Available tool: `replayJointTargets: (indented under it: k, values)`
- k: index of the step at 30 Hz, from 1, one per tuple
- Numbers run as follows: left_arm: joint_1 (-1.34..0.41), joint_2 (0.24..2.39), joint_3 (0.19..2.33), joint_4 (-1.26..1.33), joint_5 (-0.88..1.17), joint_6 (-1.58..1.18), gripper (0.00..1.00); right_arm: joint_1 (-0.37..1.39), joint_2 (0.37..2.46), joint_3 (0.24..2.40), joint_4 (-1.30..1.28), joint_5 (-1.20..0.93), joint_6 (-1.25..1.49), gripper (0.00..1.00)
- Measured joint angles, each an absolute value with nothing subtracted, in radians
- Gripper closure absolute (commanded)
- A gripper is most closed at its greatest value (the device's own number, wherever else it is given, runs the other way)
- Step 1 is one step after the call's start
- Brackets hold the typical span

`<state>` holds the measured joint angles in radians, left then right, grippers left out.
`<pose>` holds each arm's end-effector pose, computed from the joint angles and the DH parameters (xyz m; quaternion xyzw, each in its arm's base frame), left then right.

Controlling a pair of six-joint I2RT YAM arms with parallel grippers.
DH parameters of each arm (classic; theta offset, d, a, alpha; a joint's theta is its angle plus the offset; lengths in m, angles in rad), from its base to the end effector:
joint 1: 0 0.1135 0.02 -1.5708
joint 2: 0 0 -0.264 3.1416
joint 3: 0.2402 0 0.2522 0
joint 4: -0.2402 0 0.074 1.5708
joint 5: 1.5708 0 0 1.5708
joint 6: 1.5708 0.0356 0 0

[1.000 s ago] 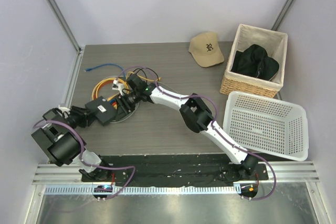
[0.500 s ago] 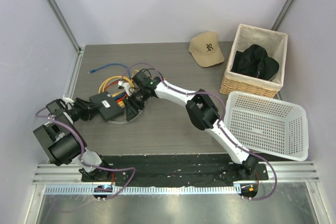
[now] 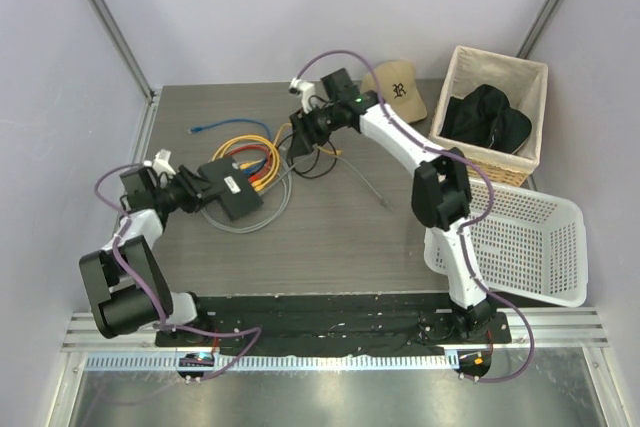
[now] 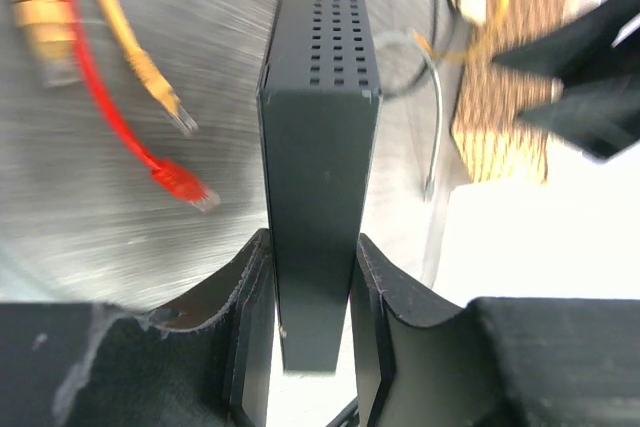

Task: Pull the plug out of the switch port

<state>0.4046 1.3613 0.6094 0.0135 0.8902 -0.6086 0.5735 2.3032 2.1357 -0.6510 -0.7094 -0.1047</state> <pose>0.2465 0.0755 0.1833 -0.2483 0.8063 -0.4289 0.3229 0.4218 0.3000 0.2544 -0.4104 0.7801 0.3942 0.2600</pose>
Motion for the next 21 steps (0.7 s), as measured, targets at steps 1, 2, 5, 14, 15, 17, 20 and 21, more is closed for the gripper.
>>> replayJointTargets:
  k: [1, 2, 5, 14, 15, 17, 20, 21]
  values:
    - [0.371, 1.354, 0.609, 0.025, 0.889, -0.605, 1.0, 0.557, 2.279, 2.119, -0.656, -0.696, -0.112, 0.38]
    - [0.338, 1.348, 0.609, 0.033, 0.886, -0.6, 1.0, 0.539, 2.249, 2.093, -0.658, -0.679, -0.124, 0.38]
    - [0.266, 1.335, 0.61, 0.043, 0.879, -0.594, 1.0, 0.501, 2.195, 2.035, -0.672, -0.645, -0.144, 0.38]
    - [0.181, 1.297, 0.797, 0.026, 0.86, -0.619, 1.0, 0.487, 2.179, 1.948, -0.721, -0.569, -0.194, 0.38]
    - [0.176, 1.294, 0.84, 0.025, 0.859, -0.62, 1.0, 0.487, 2.179, 1.948, -0.722, -0.565, -0.197, 0.38]
    - [0.172, 1.287, 0.928, 0.024, 0.859, -0.62, 1.0, 0.487, 2.179, 1.95, -0.722, -0.555, -0.203, 0.38]
    - [0.171, 1.27, 1.042, 0.022, 0.86, -0.609, 1.0, 0.486, 2.179, 1.957, -0.728, -0.543, -0.207, 0.38]
    - [0.171, 1.266, 1.068, 0.021, 0.86, -0.601, 1.0, 0.485, 2.179, 1.965, -0.731, -0.543, -0.208, 0.38]
